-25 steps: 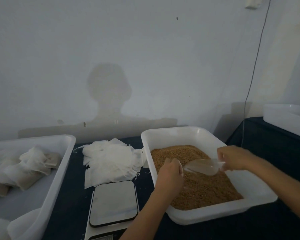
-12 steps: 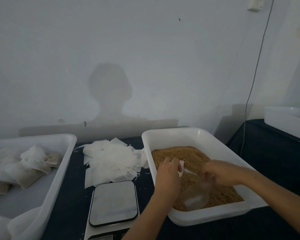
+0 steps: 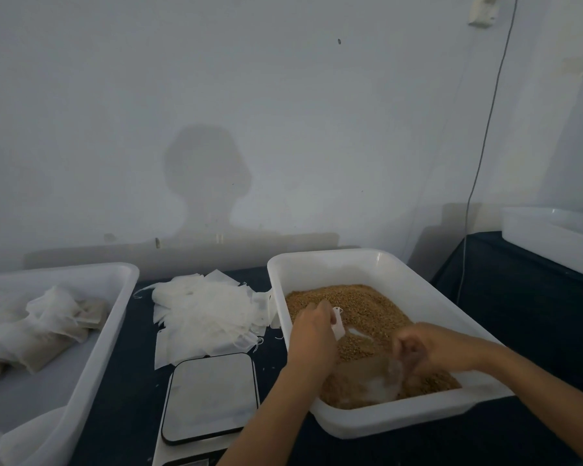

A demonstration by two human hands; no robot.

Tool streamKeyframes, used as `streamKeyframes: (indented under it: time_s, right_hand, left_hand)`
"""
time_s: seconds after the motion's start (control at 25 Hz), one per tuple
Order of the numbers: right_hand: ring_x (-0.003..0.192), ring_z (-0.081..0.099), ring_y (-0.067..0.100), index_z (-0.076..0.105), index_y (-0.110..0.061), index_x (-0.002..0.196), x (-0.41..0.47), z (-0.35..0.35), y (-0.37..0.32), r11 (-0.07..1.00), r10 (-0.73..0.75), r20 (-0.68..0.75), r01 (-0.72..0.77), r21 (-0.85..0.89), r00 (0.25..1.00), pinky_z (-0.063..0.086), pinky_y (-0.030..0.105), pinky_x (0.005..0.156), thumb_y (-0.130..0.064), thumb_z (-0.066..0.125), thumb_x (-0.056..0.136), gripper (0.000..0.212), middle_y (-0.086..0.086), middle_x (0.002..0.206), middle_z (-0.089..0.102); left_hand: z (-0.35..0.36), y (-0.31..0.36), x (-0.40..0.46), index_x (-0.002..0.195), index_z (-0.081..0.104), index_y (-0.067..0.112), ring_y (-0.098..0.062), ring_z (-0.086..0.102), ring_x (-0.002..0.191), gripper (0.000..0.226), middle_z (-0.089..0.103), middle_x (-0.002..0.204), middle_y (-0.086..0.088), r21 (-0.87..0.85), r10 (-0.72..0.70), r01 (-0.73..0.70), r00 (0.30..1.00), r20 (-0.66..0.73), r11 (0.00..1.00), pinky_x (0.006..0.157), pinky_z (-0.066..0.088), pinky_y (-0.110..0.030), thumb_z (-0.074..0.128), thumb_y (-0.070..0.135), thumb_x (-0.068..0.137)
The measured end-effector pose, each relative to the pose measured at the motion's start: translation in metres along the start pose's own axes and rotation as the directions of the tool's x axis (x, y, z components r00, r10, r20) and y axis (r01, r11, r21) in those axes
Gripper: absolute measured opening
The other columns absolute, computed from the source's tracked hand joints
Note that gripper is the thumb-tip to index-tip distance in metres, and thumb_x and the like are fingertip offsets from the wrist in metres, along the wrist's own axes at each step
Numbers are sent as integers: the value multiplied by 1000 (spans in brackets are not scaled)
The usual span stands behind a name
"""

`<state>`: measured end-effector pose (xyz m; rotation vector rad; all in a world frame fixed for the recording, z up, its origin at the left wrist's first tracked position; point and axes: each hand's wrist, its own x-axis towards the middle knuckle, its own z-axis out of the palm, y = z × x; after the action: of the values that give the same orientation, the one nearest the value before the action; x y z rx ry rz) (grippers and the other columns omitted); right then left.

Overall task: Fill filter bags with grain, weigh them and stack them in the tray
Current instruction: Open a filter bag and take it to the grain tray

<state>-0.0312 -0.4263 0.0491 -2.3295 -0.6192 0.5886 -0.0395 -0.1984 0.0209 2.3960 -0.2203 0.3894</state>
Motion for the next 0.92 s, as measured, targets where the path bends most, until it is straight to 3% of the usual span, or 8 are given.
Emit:
streamKeyframes:
  time_s: [0.16, 0.36, 0.52, 0.72, 0.92]
  right_hand:
    - [100, 66, 19, 63, -8, 87, -25, -28, -7, 1000, 10, -106, -9, 8, 994, 54, 35, 89, -2, 76, 72, 21, 7, 100, 69]
    - [89, 65, 9, 65, -10, 80, -36, -47, -22, 992, 42, -244, -69, -101, 969, 54, 37, 86, -3, 80, 70, 19, 1, 88, 69]
    - [92, 63, 6, 65, -19, 78, -32, -43, -35, 960, 89, -276, -156, -232, 957, 48, 28, 85, -11, 80, 71, 19, -4, 87, 67]
    - [92, 57, 6, 62, -22, 85, -27, -46, -60, 823, 136, -326, -290, -488, 936, 46, 25, 78, -21, 79, 74, 20, -9, 94, 61]
    - [87, 58, 9, 57, -27, 81, -16, -50, -100, 668, 127, -331, -328, -668, 935, 41, 21, 66, -28, 78, 75, 22, -10, 90, 60]
  left_hand:
    - [-5, 3, 6, 114, 37, 5, -22, 56, 75, 30, 62, 91, -15, -6, 0, 0, 1000, 27, 1000, 67, 47, -30, 48, -6, 89]
    - [-5, 2, 6, 118, 38, 5, -23, 63, 80, 33, 64, 91, -11, -5, 3, -3, 1000, 22, 1000, 71, 54, -32, 53, -1, 88]
    - [-5, 4, 4, 119, 38, 6, -22, 63, 79, 37, 65, 90, -11, 7, 25, -25, 999, 30, 1000, 72, 55, -33, 55, -2, 87]
    - [-5, 2, 4, 94, 61, 9, -14, 59, 78, 10, 67, 91, -5, 5, -7, 7, 1000, 13, 1000, 71, 52, -25, 54, 4, 89]
    - [-2, -1, 5, 85, 65, 12, -6, 50, 65, 7, 65, 81, 1, -46, -12, 11, 1000, -11, 999, 59, 40, -13, 61, 17, 89]
